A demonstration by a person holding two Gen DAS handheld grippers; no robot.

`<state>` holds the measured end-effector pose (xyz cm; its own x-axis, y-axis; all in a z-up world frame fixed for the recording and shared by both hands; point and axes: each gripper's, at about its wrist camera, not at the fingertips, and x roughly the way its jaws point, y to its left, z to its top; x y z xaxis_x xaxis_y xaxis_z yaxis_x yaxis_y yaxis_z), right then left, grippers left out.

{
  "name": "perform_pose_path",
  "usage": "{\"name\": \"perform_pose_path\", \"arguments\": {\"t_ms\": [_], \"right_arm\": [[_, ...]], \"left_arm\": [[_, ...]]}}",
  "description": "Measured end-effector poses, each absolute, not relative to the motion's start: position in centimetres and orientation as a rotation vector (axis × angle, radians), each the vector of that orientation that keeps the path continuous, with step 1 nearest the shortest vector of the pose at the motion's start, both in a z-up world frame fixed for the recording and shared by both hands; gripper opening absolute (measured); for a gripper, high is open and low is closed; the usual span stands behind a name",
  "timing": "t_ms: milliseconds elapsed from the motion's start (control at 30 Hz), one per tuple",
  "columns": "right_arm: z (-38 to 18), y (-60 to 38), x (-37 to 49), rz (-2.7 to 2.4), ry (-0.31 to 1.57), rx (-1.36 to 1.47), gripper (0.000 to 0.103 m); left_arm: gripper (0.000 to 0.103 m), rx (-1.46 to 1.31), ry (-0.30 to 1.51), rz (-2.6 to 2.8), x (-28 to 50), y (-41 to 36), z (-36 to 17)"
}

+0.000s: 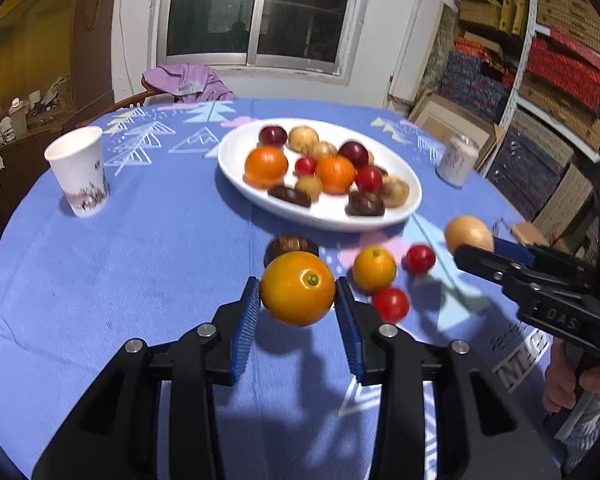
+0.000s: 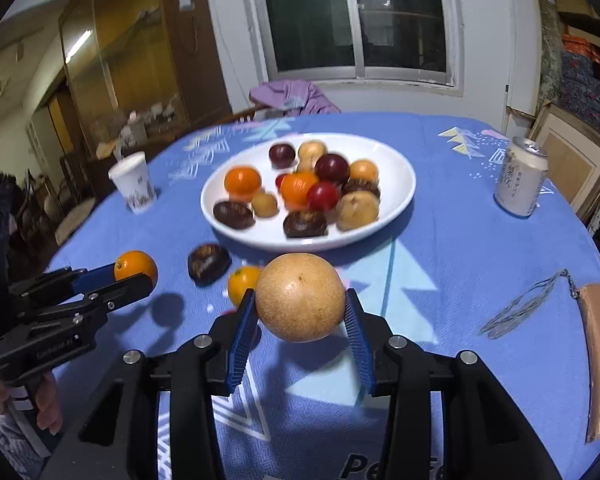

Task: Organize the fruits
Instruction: 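Carry both fruits over the plate and open both tools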

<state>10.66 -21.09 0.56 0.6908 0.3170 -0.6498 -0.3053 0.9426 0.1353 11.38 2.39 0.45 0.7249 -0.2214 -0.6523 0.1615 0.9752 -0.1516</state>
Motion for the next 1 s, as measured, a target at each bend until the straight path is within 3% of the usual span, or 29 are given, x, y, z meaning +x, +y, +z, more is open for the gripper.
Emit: {"name": "perform_pose_path", "arguments": {"t_ms": [233,400,733,1000], "right_arm": [[7.2,-23.5,13.7,0.300,0.611,0.083,0.044],[9.8,-23.3,17.5,0.320,0.575,0.135,0.044],[3.8,-19.0,25.7,0.344,0.743,0.046,0.044],[0.6,-14.8,25.5,0.403,0.761,-0.103,0.045]], "left_arm": [[0.037,-0.089,0.631,-0.180,16.3,2.3,7.0],[0.037,-0.101,0.605,-0.176,20.6,1.1,8.5],[0.037,-0.158,0.729,-0.158,30.9,0.5,3.1],[0.038,-0.144,0.787,-0.148,33.5,1.7,-0.1]]}}
